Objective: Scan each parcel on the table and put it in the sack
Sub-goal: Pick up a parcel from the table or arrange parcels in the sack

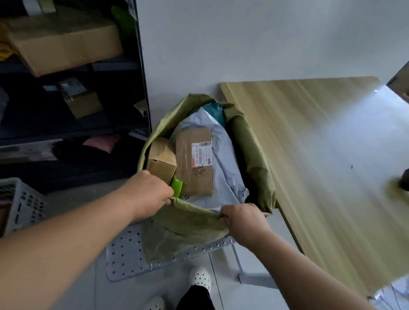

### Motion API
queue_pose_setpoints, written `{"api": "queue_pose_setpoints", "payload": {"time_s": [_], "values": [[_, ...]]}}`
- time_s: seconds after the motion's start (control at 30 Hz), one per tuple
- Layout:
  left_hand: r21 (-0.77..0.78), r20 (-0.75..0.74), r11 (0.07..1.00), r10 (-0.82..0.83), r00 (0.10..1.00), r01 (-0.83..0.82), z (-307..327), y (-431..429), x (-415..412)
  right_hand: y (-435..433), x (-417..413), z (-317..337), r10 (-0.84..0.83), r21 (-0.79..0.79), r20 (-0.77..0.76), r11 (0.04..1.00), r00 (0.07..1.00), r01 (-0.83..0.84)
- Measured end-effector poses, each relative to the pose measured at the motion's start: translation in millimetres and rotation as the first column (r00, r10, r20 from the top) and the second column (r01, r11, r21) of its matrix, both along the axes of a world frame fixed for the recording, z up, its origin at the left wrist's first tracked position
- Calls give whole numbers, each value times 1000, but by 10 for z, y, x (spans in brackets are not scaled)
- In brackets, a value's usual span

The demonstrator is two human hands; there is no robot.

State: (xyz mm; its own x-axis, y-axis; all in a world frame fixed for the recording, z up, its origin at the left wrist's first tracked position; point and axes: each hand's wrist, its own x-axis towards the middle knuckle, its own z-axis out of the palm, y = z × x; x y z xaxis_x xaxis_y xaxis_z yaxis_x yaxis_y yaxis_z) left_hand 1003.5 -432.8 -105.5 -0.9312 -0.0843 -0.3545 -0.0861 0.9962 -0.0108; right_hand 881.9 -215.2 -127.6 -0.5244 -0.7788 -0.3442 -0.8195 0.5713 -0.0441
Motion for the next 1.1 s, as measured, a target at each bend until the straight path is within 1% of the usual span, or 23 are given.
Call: {"api": "queue_pose_setpoints", "payload": {"time_s": [0.13,0.2,0.37,0.57,0.7,0.9,1.1], "values": [[-24,45,999,25,999,-23,65,89,-23,-34,-1,112,-37,21,24,999,999,36],[-25,28,999,35,999,-34,135,118,-24,8,11,165,-67,21,43,998,997,66],[-6,-124,998,66,990,-67,359,291,-134,206,-36,448,-125,-67,114,989,986,134],[5,-265,997,70,962,-71,645,741,-364,682,-186,749,-155,-171,104,970,983,171],[28,-356,998,69,932,-63,865,1360,-589,1370,-323,971,-192,-254,78,945,978,206],[97,-401,994,87,912,-52,1189,2671,-929,2766,-645,1273,-293,-365,51,885,955,291],[99,-415,995,55,908,-15,1316,3923,-1408,4159,-1060,1506,-388,-352,-17,865,922,358]]}}
